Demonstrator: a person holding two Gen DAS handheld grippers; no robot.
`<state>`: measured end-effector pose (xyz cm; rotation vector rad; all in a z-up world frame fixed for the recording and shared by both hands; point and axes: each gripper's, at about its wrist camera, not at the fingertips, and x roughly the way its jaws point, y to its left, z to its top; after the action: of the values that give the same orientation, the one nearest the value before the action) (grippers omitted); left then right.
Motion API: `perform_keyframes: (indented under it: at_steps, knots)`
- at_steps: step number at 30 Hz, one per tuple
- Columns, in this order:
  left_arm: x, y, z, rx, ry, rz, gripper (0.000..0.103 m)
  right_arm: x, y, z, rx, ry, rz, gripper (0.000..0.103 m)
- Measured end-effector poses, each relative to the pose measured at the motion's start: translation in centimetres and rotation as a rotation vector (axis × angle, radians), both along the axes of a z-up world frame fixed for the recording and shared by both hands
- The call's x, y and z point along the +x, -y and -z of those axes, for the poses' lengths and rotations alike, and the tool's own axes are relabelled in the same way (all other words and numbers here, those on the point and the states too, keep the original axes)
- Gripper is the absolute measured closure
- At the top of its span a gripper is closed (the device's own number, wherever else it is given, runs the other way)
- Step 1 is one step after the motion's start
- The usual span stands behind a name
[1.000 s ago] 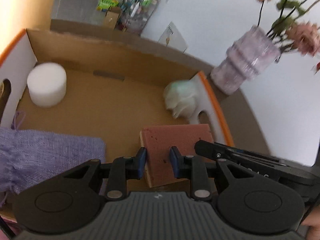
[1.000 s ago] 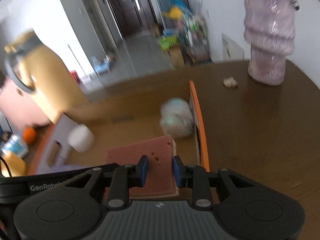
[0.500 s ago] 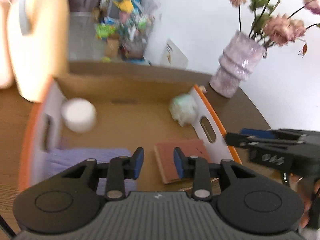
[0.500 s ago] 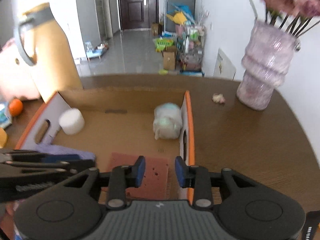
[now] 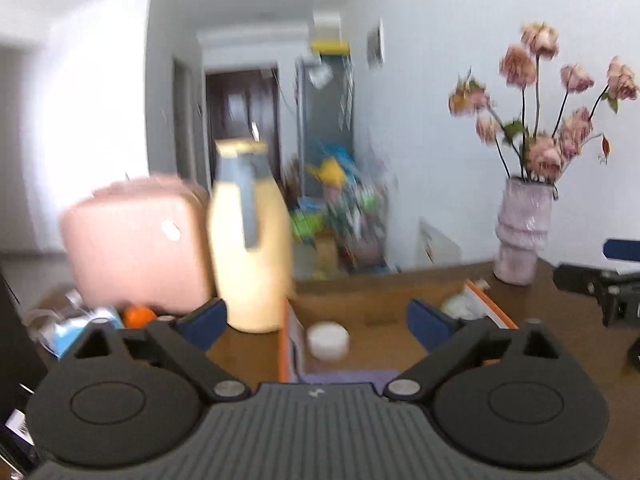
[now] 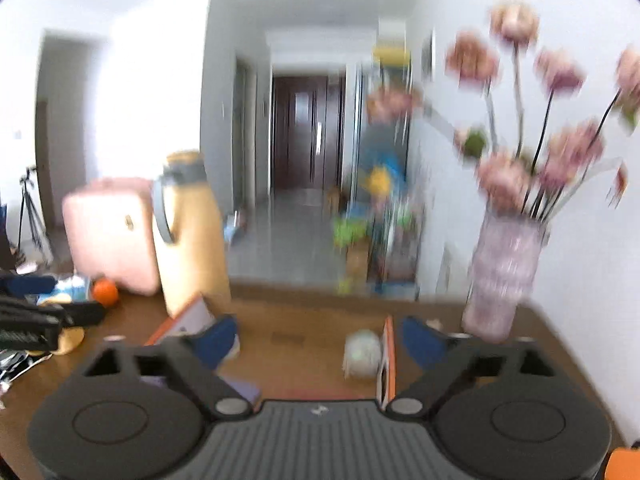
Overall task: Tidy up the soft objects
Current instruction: 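Withdraw both tools from the box toward the remaining table objects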
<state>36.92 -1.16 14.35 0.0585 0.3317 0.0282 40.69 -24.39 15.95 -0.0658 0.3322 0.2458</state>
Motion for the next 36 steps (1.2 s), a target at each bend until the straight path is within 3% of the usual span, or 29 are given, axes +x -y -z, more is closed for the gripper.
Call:
perform_keyframes:
  at_steps: [2, 5, 12, 18, 22, 27, 31, 36]
  knots:
    - [-1.3, -0.1, 0.5, 0.018, 0.011, 0.004, 0.004, -1.8, -0.3, 0.9, 0.009, 0.048, 0.004, 0.009]
    - [-3.0, -0.2, 1.0, 0.017, 0.019, -0.002, 0.004, -3.4, -0.1, 1.9, 0.068, 0.047, 0.011, 0.009]
    - [-6.4, -1.6, 2.0, -0.057, 0.057, -0.001, 0.001, -7.0, 0.0, 2.6, 0.080, 0.080, 0.038, 0.009]
    - [-11.5, -2.6, 5.5, -0.068, 0.101, -0.058, 0.001, -11.5, 0.5, 5.2, 0.139, 0.097, 0.046, 0.009]
    - [-16.7, -2.5, 8.2, -0.044, 0.126, -0.057, 0.000, -15.6, 1.2, 8.3, 0.117, 0.103, 0.049, 0.009]
    - [-22.0, -2.3, 11.4, -0.052, 0.090, -0.042, 0.000, -21.1, 2.1, 12.2, 0.111, 0.069, 0.033, 0.009]
    - [-25.2, -2.6, 13.6, -0.100, 0.019, -0.033, 0.000, -24.6, 2.5, 14.7, 0.097, 0.021, 0.022, 0.009]
    - [-26.1, -2.5, 14.7, -0.099, -0.032, -0.052, 0.000, -28.2, 2.8, 16.7, 0.135, -0.054, 0.063, 0.009]
